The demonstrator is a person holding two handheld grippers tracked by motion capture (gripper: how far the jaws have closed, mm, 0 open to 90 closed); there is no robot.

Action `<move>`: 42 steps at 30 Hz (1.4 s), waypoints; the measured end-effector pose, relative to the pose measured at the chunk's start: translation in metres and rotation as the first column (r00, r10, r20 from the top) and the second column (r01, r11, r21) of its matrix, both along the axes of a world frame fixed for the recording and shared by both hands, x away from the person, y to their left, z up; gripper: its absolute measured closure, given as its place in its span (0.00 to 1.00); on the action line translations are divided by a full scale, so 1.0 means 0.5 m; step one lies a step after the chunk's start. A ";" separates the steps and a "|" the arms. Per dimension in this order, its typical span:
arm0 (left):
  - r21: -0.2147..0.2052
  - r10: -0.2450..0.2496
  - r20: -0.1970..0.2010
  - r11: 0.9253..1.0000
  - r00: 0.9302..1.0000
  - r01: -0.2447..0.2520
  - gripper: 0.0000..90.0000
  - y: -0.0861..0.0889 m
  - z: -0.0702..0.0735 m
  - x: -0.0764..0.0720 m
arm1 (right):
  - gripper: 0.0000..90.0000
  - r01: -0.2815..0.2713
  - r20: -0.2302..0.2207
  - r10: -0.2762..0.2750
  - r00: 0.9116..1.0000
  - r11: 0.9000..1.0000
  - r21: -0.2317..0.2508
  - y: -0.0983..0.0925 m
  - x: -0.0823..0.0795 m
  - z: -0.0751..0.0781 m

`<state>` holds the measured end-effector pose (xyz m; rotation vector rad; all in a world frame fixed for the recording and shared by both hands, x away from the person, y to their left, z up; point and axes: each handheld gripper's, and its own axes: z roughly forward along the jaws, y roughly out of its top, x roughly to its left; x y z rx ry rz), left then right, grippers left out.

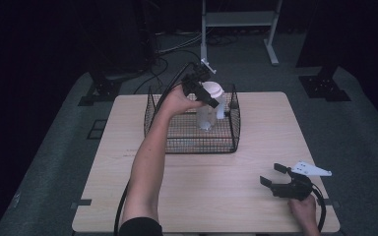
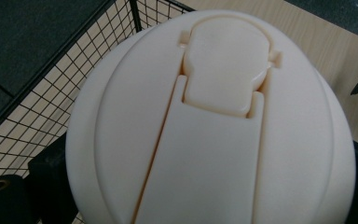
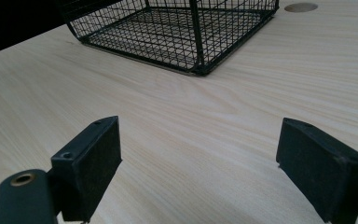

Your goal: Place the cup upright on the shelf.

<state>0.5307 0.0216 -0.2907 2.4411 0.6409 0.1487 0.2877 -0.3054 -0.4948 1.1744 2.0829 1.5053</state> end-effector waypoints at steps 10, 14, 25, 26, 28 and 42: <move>-0.014 0.017 -0.022 1.000 1.000 -0.017 0.06 -0.001 -0.042 0.009 | 0.14 -0.001 0.000 0.001 1.000 1.000 -0.002 0.000 0.000 0.000; -0.005 0.017 -0.028 1.000 0.999 -0.017 0.06 -0.005 -0.060 0.010 | 0.14 0.000 -0.006 0.000 1.000 1.000 -0.001 0.000 -0.001 0.001; -0.015 0.030 -0.032 0.999 0.999 -0.031 0.06 -0.001 -0.095 0.012 | 0.14 -0.001 -0.006 0.000 1.000 1.000 -0.002 0.001 -0.001 0.001; -0.006 0.029 -0.031 1.000 0.999 -0.029 0.06 0.000 -0.099 0.011 | 0.14 -0.001 -0.007 0.001 1.000 1.000 -0.002 0.001 -0.001 0.001; -0.007 0.030 -0.032 1.000 0.999 -0.031 0.06 0.000 -0.104 0.011 | 0.14 0.000 -0.007 0.000 1.000 1.000 0.000 0.001 -0.001 0.000; -0.037 0.036 0.023 0.999 0.999 -0.035 0.06 0.016 -0.125 -0.005 | 0.14 -0.010 0.001 0.010 1.000 1.000 -0.008 0.002 -0.001 0.000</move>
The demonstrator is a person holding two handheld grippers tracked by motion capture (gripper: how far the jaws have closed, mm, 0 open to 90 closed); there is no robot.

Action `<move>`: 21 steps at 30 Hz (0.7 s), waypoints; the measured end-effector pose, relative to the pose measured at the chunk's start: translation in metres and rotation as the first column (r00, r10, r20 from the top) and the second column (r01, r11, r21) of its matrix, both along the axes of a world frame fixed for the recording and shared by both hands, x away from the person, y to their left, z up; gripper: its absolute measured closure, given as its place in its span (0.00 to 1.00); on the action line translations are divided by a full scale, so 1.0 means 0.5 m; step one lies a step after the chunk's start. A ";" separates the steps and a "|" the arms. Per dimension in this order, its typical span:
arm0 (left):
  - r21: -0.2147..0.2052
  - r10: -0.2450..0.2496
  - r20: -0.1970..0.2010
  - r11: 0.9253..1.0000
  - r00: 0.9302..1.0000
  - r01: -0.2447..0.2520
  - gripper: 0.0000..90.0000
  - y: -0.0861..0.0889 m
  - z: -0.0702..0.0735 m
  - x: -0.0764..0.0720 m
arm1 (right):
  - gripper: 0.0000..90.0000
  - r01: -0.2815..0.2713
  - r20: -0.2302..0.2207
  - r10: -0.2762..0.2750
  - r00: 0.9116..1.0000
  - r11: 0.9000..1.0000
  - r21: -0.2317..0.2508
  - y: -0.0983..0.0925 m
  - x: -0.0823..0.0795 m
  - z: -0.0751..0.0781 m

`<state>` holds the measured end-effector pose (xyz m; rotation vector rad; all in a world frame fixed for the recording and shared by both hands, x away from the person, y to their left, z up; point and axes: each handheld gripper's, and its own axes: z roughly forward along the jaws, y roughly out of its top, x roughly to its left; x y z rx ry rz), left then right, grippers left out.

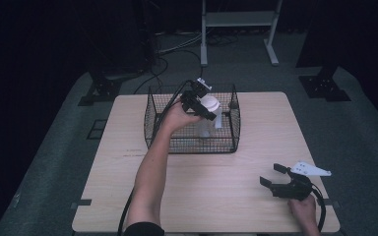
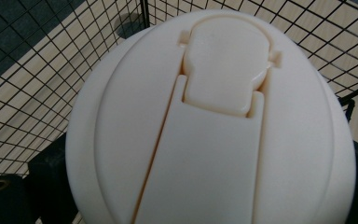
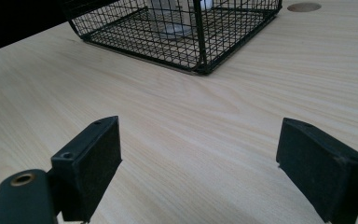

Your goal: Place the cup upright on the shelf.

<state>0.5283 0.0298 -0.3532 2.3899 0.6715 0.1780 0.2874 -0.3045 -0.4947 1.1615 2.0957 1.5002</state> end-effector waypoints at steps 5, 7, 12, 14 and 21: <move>0.004 -0.001 0.015 1.000 1.000 0.001 0.05 0.005 -0.003 -0.007 | 0.14 0.001 -0.001 -0.001 1.000 1.000 -0.001 0.000 0.000 0.000; 0.007 -0.002 0.021 1.000 1.000 0.002 0.05 0.007 -0.003 -0.009 | 0.14 0.003 -0.002 -0.003 1.000 1.000 -0.001 0.000 0.000 0.000; 0.004 -0.005 0.031 1.000 1.000 0.005 0.05 0.012 -0.003 -0.014 | 0.14 0.004 -0.002 -0.004 1.000 1.000 -0.007 0.001 0.000 -0.001; 0.001 -0.004 0.031 1.000 1.000 0.004 0.05 0.015 -0.004 -0.014 | 0.14 0.005 -0.002 -0.005 1.000 1.000 -0.008 0.001 0.000 -0.001; -0.009 0.001 0.034 1.000 0.999 -0.001 0.05 0.019 -0.004 -0.015 | 0.14 0.007 -0.007 -0.007 1.000 1.000 -0.010 0.002 0.000 -0.001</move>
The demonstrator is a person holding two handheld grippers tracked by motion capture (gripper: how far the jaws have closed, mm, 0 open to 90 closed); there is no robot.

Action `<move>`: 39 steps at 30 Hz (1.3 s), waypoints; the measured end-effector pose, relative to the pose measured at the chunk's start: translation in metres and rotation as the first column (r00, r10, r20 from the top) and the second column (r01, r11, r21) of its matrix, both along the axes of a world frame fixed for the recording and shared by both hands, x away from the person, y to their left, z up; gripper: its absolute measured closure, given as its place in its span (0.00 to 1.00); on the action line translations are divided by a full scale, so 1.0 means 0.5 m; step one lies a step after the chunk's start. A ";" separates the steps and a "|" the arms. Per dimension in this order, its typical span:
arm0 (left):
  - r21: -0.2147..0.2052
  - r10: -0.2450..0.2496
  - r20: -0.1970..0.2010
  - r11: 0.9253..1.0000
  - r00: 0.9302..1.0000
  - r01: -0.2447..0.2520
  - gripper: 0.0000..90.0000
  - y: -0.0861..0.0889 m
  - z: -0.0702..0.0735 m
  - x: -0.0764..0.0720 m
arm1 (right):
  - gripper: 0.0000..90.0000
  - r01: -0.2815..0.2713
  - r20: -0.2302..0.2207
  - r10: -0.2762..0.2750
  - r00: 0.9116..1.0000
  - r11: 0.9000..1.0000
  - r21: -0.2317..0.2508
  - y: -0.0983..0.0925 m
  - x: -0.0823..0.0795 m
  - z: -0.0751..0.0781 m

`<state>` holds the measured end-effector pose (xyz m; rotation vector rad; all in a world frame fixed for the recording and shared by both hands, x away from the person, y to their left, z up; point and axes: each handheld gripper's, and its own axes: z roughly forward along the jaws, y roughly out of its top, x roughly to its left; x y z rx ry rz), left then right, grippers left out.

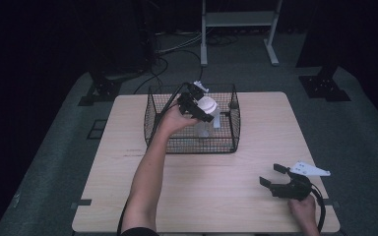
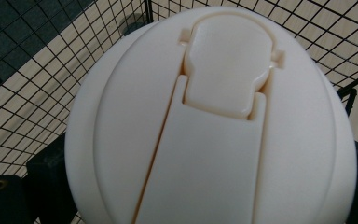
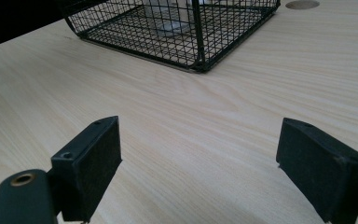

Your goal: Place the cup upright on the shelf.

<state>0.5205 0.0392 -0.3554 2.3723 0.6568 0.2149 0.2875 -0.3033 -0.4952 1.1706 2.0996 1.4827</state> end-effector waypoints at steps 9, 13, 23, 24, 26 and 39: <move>-0.022 0.000 0.008 1.000 1.000 0.000 0.00 0.012 0.006 -0.005 | 0.14 0.001 -0.006 -0.001 1.000 1.000 -0.003 0.002 0.000 0.000; -0.036 0.002 0.014 0.999 1.000 -0.001 0.00 0.021 0.013 -0.009 | 0.14 0.000 -0.005 0.000 1.000 1.000 -0.006 0.002 0.000 0.000; -0.031 -0.009 0.040 0.999 0.999 0.010 0.00 0.038 0.032 -0.026 | 0.14 0.000 -0.007 0.000 1.000 1.000 -0.011 0.003 0.000 -0.001; -0.031 -0.009 0.040 0.999 0.999 0.010 0.00 0.038 0.032 -0.026 | 0.14 0.001 -0.008 -0.001 1.000 1.000 -0.011 0.003 0.000 -0.001; -0.026 -0.003 0.048 1.000 0.999 0.004 0.00 0.046 0.034 -0.033 | 0.14 0.002 -0.008 -0.002 1.000 1.000 -0.012 0.003 0.000 -0.001; -0.017 0.041 0.051 0.999 0.998 -0.040 0.00 0.114 0.030 -0.057 | 0.14 0.009 -0.005 -0.009 1.000 1.000 -0.020 0.004 0.000 -0.001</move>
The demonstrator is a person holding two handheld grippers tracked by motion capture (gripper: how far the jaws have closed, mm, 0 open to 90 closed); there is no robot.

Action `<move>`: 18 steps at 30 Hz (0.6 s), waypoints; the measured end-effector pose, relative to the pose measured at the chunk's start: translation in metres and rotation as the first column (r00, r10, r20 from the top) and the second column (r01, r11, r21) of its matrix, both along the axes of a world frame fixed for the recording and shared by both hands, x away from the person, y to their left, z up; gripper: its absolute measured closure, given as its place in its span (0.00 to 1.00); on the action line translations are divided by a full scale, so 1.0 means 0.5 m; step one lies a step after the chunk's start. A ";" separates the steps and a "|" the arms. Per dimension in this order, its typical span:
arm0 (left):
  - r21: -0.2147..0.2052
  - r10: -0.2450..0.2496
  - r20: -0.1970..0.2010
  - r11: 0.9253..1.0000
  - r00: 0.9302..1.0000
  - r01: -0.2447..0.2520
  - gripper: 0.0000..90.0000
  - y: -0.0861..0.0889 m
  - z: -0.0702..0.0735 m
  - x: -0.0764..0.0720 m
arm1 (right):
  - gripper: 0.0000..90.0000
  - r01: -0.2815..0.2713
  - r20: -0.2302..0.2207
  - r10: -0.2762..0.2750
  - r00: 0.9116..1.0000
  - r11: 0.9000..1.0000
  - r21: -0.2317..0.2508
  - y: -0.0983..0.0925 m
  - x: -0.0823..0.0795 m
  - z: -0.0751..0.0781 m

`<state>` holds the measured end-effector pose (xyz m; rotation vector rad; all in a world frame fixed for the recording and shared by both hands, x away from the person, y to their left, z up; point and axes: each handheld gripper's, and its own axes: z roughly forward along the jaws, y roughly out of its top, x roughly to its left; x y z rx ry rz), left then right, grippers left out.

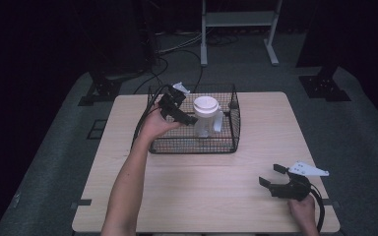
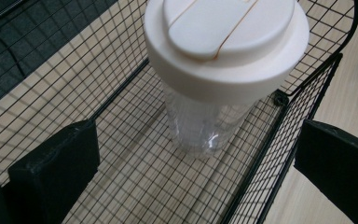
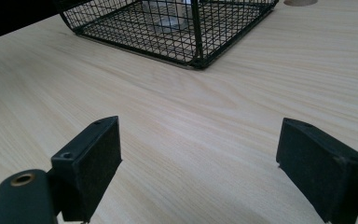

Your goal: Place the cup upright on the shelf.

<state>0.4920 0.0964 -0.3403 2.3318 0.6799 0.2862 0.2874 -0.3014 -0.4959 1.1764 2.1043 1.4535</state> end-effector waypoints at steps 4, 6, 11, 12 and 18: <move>0.008 0.002 0.007 1.000 1.000 -0.002 0.00 0.016 0.002 -0.016 | 0.14 0.003 0.002 -0.003 1.000 1.000 -0.001 0.000 0.000 0.000; 0.008 -0.006 0.014 1.000 1.000 0.006 0.00 0.024 0.005 -0.026 | 0.14 0.005 0.002 -0.005 1.000 1.000 0.000 0.000 -0.001 0.000; -0.007 -0.011 0.024 1.000 1.000 0.011 0.00 0.045 0.007 -0.051 | 0.14 0.011 0.001 -0.011 1.000 1.000 -0.001 0.000 0.000 0.000; -0.011 -0.011 0.027 1.000 1.000 0.011 0.00 0.050 0.007 -0.056 | 0.14 0.014 -0.004 -0.014 1.000 1.000 0.000 0.000 -0.001 0.000; -0.014 -0.011 0.028 1.000 1.000 0.012 0.00 0.073 0.006 -0.082 | 0.14 0.017 0.001 -0.017 1.000 1.000 -0.007 0.000 0.001 -0.001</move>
